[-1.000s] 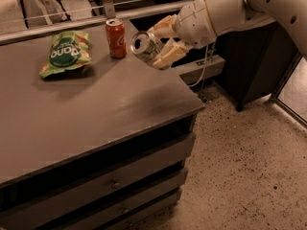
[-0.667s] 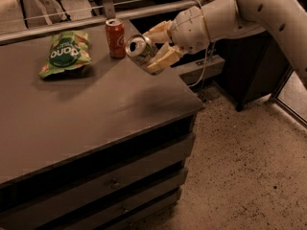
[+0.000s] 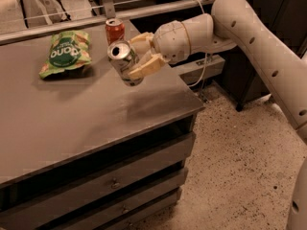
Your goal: Place 7up can upright
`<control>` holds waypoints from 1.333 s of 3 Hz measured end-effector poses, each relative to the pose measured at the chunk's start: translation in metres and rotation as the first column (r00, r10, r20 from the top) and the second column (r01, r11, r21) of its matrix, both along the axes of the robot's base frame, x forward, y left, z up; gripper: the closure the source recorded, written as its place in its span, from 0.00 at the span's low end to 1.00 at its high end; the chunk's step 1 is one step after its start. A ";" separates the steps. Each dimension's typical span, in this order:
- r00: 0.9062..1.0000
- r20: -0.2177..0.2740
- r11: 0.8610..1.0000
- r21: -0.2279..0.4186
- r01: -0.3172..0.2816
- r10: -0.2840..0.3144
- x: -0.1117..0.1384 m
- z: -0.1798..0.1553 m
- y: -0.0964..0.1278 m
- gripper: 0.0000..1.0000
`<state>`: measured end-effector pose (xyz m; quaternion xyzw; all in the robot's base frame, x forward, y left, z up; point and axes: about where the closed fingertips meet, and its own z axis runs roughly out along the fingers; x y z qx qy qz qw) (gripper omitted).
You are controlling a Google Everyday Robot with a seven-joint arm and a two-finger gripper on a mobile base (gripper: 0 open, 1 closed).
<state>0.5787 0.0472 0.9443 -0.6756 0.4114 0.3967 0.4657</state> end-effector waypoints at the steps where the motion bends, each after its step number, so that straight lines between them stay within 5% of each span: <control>1: 0.996 -0.086 1.000 0.010 -0.001 0.002 -0.008 -0.010 -0.004 1.00; 3: 0.967 -0.252 0.990 0.137 -0.002 0.037 -0.017 -0.032 -0.010 1.00; 4: 0.955 -0.289 0.987 0.159 -0.014 0.060 -0.017 -0.040 -0.009 1.00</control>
Offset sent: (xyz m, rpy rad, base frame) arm -0.0183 -0.0337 -0.0380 0.1724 0.3143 -0.0247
